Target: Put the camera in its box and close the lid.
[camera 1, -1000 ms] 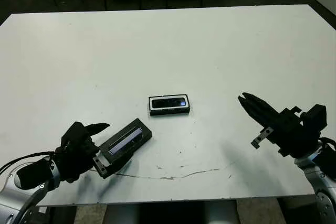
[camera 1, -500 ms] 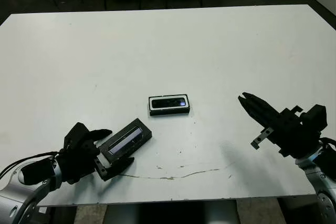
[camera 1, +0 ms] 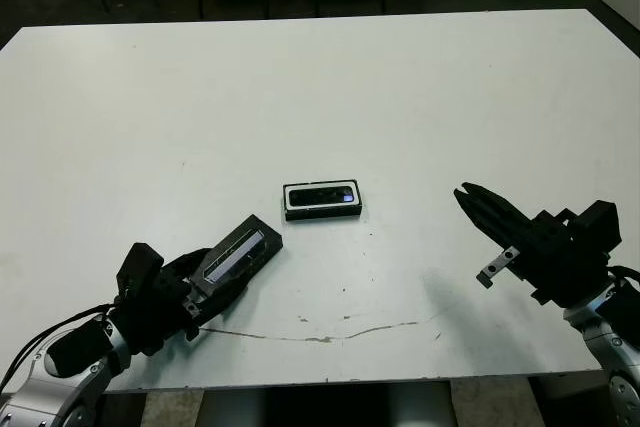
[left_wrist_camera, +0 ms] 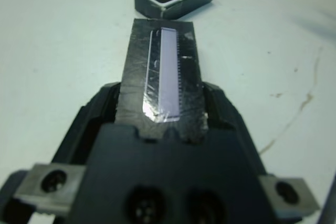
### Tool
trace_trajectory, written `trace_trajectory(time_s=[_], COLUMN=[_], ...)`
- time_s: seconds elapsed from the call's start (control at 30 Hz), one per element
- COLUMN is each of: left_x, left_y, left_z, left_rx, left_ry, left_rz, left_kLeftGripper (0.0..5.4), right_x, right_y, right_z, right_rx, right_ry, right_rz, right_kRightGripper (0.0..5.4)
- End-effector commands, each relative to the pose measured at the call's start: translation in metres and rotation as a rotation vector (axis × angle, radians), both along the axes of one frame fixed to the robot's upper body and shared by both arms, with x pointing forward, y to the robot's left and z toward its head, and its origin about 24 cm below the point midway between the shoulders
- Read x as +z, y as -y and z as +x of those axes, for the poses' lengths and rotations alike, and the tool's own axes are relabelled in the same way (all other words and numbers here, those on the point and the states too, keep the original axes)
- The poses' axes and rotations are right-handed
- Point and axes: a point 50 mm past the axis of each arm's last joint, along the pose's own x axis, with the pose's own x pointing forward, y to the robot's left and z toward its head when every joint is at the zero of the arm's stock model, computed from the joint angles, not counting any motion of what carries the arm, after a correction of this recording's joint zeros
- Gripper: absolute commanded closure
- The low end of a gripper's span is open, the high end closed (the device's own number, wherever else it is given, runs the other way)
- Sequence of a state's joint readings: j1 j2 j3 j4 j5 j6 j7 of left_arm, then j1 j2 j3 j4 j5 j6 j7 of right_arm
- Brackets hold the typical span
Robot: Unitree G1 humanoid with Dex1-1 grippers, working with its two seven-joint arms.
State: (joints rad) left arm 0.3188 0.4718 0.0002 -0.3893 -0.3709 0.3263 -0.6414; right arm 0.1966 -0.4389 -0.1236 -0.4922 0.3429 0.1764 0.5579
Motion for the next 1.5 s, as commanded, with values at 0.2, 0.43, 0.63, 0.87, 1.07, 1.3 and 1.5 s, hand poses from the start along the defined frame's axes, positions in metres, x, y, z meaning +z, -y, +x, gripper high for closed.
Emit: trace_trajectory(time_s=[0.2,0.43,0.63,0.87,1.07,1.3,1.5], left_x=[0.023,0.076,0.103,0.094,0.074,0.062,0.052], left_y=[-0.007,-0.025,-0.043,-0.038,-0.017,0.001,0.004], left_z=[0.010,0.049,0.100,0.148,0.166,0.174,0.175], left_rx=[-0.087,-0.124,-0.253,-0.363,-0.470,-0.561,-0.581], left_ry=[0.030,0.190,0.155,0.058,-0.026,-0.069,-0.127], left_rz=[-0.020,0.000,0.102,0.164,0.140,0.100,0.035], left_kLeftGripper=[2.63,2.63,2.63,2.63,2.63,2.63,2.63], right_x=[-0.004,-0.009,-0.011,-0.013,-0.014,-0.014,-0.016], right_y=[0.002,0.007,0.012,0.012,0.014,0.013,0.013], right_z=[0.004,0.010,0.017,0.018,0.017,0.016,0.017], right_rx=[0.004,0.012,0.023,0.028,0.024,0.016,0.022], right_ry=[0.013,0.054,0.075,0.061,0.071,0.058,0.036], right_rz=[-0.002,0.033,0.055,0.068,0.035,0.033,0.036], right_kRightGripper=[5.40,5.40,5.40,5.40,5.40,5.40,5.40])
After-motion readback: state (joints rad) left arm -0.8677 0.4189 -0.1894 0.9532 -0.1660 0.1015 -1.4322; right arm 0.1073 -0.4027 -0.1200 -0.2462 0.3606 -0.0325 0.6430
